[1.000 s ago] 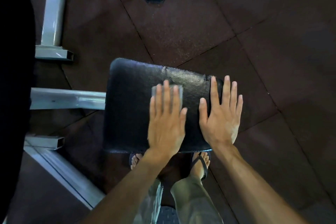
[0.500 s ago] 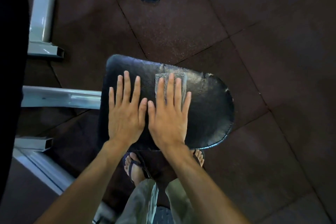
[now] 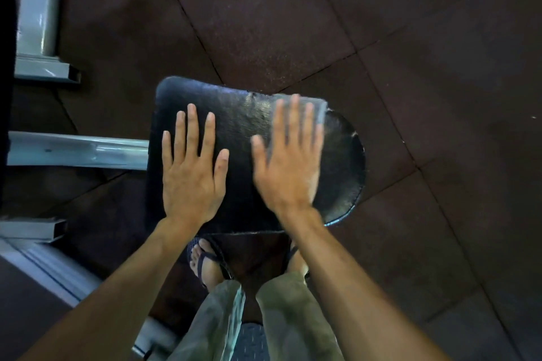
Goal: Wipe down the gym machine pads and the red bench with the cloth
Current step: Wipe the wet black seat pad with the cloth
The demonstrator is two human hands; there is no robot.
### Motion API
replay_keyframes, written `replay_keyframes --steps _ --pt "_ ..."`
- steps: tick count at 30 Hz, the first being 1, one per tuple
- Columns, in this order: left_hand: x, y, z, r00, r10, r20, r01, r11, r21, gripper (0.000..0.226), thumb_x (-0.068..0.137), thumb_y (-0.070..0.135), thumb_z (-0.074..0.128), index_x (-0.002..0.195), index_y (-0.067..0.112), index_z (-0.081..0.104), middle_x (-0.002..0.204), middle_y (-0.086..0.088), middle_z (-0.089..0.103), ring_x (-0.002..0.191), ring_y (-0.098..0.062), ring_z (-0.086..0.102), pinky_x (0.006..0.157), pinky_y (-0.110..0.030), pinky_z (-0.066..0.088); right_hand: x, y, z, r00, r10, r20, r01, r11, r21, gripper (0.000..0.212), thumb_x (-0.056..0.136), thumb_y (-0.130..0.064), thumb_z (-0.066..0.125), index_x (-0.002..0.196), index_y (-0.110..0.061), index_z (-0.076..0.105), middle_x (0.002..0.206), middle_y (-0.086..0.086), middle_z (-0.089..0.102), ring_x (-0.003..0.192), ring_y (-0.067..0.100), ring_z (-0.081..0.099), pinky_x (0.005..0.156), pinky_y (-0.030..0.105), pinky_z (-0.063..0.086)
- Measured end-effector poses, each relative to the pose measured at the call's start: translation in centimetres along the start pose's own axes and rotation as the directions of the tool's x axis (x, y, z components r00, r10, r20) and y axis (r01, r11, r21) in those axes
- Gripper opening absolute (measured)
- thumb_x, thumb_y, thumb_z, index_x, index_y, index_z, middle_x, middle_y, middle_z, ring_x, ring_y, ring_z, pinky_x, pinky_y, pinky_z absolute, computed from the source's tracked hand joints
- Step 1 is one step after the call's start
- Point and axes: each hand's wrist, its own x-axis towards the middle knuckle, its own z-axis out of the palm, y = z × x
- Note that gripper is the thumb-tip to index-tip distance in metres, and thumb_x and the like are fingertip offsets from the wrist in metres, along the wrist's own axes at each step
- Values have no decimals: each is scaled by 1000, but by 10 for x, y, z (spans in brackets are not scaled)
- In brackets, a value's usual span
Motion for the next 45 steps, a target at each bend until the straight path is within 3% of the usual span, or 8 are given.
replay_keyframes --steps 6,12,18,24,29,31,35,45 --pt "0 -3 -2 1000 13 12 -13 1000 -7 60 105 43 16 159 17 12 168 -11 4 156 -25 2 126 -49 10 -77 38 6 938 -325 121 336 939 -79 59 108 -38 27 160 -16 11 169 5 6 156 24 4 124 49 20" --pt "0 -2 0 1000 9 -4 -9 1000 -12 59 106 43 17 159 17 13 168 -11 5 156 -25 4 126 -49 10 -64 34 3 966 -235 107 242 969 -52 70 105 -53 26 161 -16 5 169 9 -4 156 27 -9 126 49 -3" --pt "0 0 -3 999 0 32 0 1000 -5 60 106 44 15 159 16 12 167 -12 5 156 -27 4 126 -49 8 -60 25 14 981 -194 -21 190 973 -129 52 110 -29 21 159 -10 18 167 12 17 155 30 15 125 43 21" --pt "-30 22 -64 946 42 320 12 986 -166 60 105 45 18 157 15 20 167 -10 6 155 -25 3 125 -50 10 -68 25 -49 969 -109 222 -9 880 474 47 109 -18 32 156 -12 28 165 4 24 155 16 15 126 31 15" --pt "-88 72 -143 787 194 585 -169 981 -98 74 97 54 10 146 10 45 158 -17 36 150 -31 27 121 -46 27 -153 45 -119 884 128 451 -381 757 531 50 108 -44 26 156 -32 29 162 -7 32 147 18 36 117 46 36" --pt "-107 101 -170 711 283 644 -311 948 -74 82 90 55 5 141 10 51 147 -16 51 141 -32 42 113 -43 36 -196 61 -143 855 218 470 -458 742 490 48 108 -38 27 154 -24 33 156 3 41 140 26 44 113 45 38" --pt "-145 178 -212 526 392 755 -541 839 -58 46 105 39 30 138 14 49 136 -10 55 126 -31 51 101 -43 43 -283 100 -189 706 444 552 -681 641 354 51 107 -21 40 155 -13 26 148 12 45 132 29 50 106 41 40" --pt "-246 423 -230 166 538 827 -869 476 -135 40 104 39 32 132 17 51 135 -7 55 127 -29 50 104 -43 38 -428 239 -243 513 644 568 -850 288 441 49 97 -11 48 145 -18 40 135 11 59 118 33 62 99 43 51"
